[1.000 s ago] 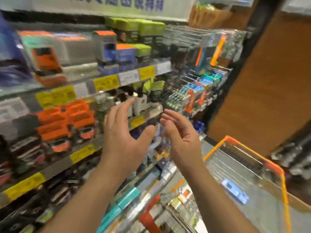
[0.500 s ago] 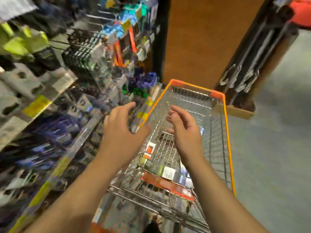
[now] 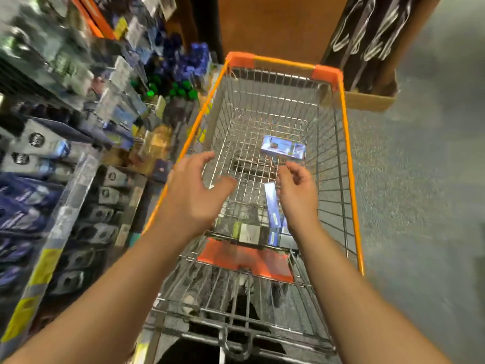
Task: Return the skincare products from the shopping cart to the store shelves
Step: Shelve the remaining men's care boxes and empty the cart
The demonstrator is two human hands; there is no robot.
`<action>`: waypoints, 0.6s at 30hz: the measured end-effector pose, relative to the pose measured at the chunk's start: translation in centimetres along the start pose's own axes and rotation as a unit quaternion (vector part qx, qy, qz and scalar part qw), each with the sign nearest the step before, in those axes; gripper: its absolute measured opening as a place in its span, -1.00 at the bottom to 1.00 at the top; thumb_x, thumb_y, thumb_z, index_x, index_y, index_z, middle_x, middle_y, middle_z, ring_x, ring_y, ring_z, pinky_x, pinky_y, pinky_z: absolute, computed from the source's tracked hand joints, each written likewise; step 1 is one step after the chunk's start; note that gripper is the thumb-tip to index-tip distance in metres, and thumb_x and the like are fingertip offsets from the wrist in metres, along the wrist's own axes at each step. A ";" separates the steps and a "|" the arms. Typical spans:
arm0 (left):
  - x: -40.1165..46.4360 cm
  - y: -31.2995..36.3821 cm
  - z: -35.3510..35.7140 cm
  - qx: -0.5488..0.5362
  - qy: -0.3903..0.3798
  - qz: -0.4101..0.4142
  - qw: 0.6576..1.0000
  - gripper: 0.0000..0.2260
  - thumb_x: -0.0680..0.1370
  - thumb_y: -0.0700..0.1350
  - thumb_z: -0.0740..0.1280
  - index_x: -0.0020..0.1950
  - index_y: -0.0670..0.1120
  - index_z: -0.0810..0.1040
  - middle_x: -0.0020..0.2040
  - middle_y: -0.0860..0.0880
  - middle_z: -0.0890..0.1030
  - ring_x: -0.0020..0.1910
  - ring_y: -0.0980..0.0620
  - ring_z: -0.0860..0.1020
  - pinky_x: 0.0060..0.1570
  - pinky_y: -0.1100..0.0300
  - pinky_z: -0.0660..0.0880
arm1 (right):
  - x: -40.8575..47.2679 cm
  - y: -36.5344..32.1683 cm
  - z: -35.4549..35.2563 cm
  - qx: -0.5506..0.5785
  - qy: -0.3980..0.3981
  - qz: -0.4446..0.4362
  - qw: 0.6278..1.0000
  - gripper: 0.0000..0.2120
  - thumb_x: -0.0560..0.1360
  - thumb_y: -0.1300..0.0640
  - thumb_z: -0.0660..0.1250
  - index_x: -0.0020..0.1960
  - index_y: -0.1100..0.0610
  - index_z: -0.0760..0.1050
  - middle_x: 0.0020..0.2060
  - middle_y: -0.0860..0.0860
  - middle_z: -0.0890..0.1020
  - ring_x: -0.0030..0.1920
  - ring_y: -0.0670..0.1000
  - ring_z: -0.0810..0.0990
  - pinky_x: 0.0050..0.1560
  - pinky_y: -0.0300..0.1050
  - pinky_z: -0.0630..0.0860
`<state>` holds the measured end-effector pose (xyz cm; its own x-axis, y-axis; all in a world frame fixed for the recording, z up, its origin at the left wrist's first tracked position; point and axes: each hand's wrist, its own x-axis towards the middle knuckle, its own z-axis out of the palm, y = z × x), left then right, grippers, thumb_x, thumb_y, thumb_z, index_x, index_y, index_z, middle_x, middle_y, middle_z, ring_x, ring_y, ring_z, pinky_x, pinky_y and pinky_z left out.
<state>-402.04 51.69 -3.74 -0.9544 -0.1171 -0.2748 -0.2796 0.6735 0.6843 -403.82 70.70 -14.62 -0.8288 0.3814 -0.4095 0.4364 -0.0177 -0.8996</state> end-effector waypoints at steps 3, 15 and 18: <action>2.5 -0.7 2.8 0.000 -0.021 -0.031 0.999 -0.34 0.39 0.23 0.32 0.45 0.01 0.48 0.38 -0.07 0.49 0.39 -0.09 0.42 0.43 -0.04 0.32 | 2.2 3.8 0.6 -0.038 0.021 0.058 0.997 -0.75 0.56 0.04 0.42 0.19 0.11 0.55 -0.14 -0.02 0.63 -0.38 -0.23 0.53 -0.31 -0.37 0.45; 8.5 -6.2 10.7 0.016 -0.110 -0.106 0.988 -0.42 0.48 0.20 0.41 0.46 0.05 0.49 0.41 0.00 0.49 0.27 -0.04 0.55 0.35 -0.04 0.46 | 8.4 18.6 3.2 -0.386 0.032 0.150 0.910 -0.45 0.46 -0.08 0.43 0.34 0.20 0.48 0.30 0.22 0.53 0.34 0.28 0.45 0.31 0.09 0.39; 9.2 -7.4 11.2 0.000 -0.123 -0.122 0.985 -0.48 0.54 0.17 0.41 0.48 0.11 0.45 0.45 0.06 0.45 0.29 0.04 0.49 0.31 0.06 0.40 | 9.2 20.7 3.3 -0.443 0.013 0.169 0.881 -0.36 0.45 -0.09 0.43 0.43 0.17 0.38 0.40 0.20 0.39 0.41 0.27 0.32 0.42 0.17 0.25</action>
<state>-407.60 53.82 -18.92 -0.8047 -0.0950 -0.5861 -0.4974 0.6468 0.5781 -403.57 70.76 -37.50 -0.5960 0.5131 -0.6176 0.7680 0.5889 -0.2519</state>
